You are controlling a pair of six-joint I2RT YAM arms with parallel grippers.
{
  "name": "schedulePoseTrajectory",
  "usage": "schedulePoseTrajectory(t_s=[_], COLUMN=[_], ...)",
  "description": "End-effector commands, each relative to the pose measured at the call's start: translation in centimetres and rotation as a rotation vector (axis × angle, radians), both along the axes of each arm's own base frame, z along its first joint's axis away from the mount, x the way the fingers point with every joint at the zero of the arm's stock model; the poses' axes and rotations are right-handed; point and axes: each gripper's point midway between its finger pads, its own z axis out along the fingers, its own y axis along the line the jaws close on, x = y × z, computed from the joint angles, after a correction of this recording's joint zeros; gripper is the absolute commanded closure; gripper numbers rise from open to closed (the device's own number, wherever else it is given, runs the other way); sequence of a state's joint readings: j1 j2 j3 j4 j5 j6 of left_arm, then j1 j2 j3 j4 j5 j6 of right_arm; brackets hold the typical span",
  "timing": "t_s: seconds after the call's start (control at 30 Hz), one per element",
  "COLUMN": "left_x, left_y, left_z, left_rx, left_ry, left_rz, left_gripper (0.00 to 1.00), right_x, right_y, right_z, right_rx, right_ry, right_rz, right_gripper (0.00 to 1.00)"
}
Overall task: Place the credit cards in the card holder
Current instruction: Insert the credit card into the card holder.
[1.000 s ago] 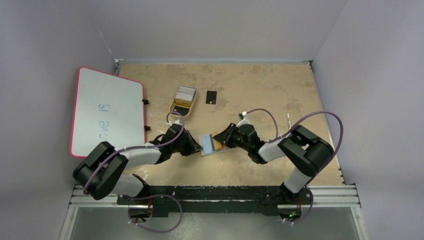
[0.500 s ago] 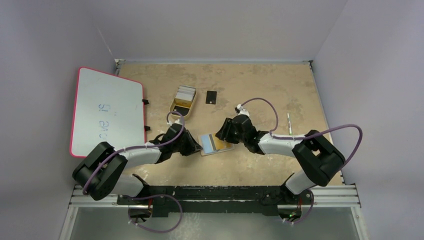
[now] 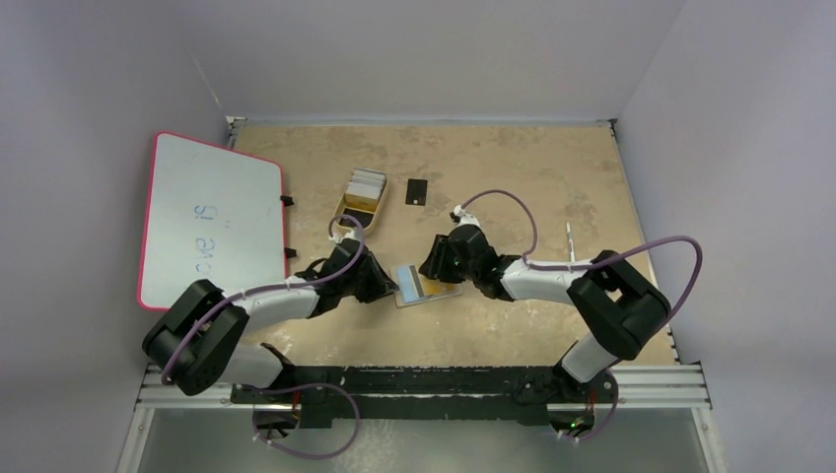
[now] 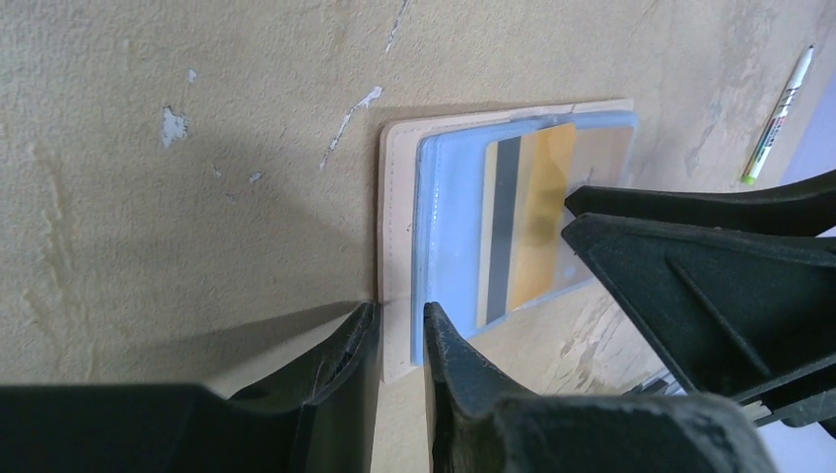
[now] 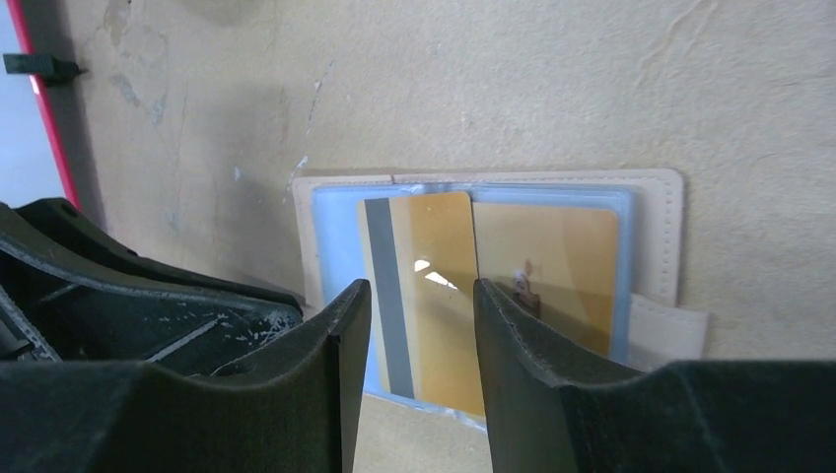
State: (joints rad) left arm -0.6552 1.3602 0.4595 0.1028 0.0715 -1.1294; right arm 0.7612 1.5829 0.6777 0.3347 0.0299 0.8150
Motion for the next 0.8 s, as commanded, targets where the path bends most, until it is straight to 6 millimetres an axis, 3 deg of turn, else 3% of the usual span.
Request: schedulePoseTrajectory(t_s=[0.0,0.33,0.5,0.67,0.77], left_x=[1.3,1.9,2.1,2.5,2.7], left_y=[-0.6,-1.3,-1.0,-0.7,-0.8], left_z=[1.2,1.7,1.9,2.5,2.7], left_rx=[0.009,-0.008,0.017,0.041,0.038], left_ry=[-0.057,-0.057,-0.063,-0.083,-0.087], left_rz=[-0.008,-0.015,-0.014,-0.009,-0.008], left_gripper=[0.79,0.79,0.79,0.77,0.76], right_x=[0.0,-1.7,-2.0,-1.5,-1.5], right_y=[2.4,5.1,4.2,2.0,2.0], right_z=[1.5,3.2,3.7,4.6,4.6], right_rx=[0.046,0.169,0.136,0.066,0.067], right_ry=[-0.025,-0.008,-0.017,-0.055,-0.056], right_rz=[0.060,0.120,0.117,0.050,0.053], right_gripper=[0.55,0.56,0.55,0.52,0.52])
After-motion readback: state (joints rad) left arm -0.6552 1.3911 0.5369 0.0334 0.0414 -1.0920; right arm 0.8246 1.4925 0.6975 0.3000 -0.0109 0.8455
